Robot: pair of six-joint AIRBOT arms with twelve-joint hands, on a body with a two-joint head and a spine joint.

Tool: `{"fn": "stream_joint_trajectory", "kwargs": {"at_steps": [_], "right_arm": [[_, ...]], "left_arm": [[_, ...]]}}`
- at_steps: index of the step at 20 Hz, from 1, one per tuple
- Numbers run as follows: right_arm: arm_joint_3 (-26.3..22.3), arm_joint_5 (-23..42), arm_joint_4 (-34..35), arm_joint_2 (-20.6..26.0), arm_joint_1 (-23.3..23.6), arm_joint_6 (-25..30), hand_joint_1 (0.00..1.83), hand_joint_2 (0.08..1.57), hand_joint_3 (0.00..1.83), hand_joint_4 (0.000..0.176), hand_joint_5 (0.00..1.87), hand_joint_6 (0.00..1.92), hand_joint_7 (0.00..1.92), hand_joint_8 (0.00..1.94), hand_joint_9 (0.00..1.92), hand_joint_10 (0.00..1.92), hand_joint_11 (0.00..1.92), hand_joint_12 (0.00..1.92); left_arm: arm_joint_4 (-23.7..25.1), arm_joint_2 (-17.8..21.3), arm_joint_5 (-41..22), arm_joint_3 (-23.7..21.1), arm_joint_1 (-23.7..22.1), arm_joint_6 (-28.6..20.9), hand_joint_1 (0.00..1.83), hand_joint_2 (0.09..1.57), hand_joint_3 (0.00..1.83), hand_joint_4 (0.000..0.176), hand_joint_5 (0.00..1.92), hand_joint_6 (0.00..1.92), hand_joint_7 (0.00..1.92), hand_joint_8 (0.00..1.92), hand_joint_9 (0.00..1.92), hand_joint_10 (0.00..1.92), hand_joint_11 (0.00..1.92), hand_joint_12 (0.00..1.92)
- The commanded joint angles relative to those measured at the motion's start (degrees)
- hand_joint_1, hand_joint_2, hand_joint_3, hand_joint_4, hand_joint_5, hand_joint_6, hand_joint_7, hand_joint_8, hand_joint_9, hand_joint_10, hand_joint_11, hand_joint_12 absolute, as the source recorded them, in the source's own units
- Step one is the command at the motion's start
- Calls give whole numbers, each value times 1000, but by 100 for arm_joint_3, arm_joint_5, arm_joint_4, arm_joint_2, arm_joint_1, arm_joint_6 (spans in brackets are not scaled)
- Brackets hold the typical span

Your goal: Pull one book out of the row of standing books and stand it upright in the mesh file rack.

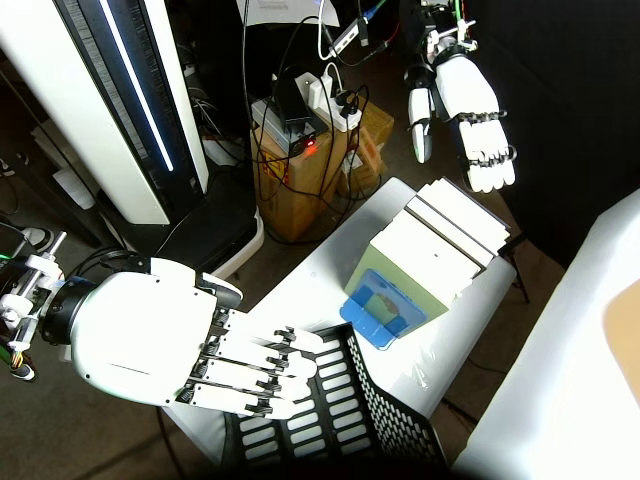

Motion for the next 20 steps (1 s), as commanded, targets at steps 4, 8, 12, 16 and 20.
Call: {"fn": "stream_joint_trajectory", "kwargs": {"at_steps": [4, 8, 12, 16, 20], "right_arm": [[31, 679, 124, 40, -32, 9, 592, 1399, 18, 0, 0, 0, 0, 0, 0, 0, 0, 0], [41, 679, 168, 39, -57, 9, 590, 1401, 10, 0, 0, 0, 0, 0, 0, 0, 0, 0], [55, 679, 230, 31, -94, 9, 594, 1402, 6, 0, 0, 0, 0, 0, 0, 0, 0, 0], [75, 679, 270, 15, -117, 9, 593, 1407, 7, 0, 0, 0, 0, 0, 0, 0, 0, 0], [91, 679, 308, 7, -136, 9, 593, 1406, 4, 0, 0, 0, 0, 0, 0, 0, 0, 0]], "left_arm": [[8, -10, -493, 18, -94, 23, 202, 1347, 8, 98, 108, 22, 0, 0, 0, 0, 0, 0], [110, -30, -183, 15, -192, 242, 92, 1341, 2, 101, 144, 23, 0, 0, 0, 0, 0, 0], [128, -94, 285, 28, -393, 694, 1, 1309, 0, 81, 185, 30, 0, 0, 0, 0, 0, 0], [118, -227, 739, 137, -546, 983, 0, 1269, 0, 45, 334, 39, 0, 0, 0, 0, 0, 0], [33, -360, 1085, 226, -630, 1275, 0, 1195, 0, 93, 339, 34, 0, 0, 0, 0, 0, 0]]}}
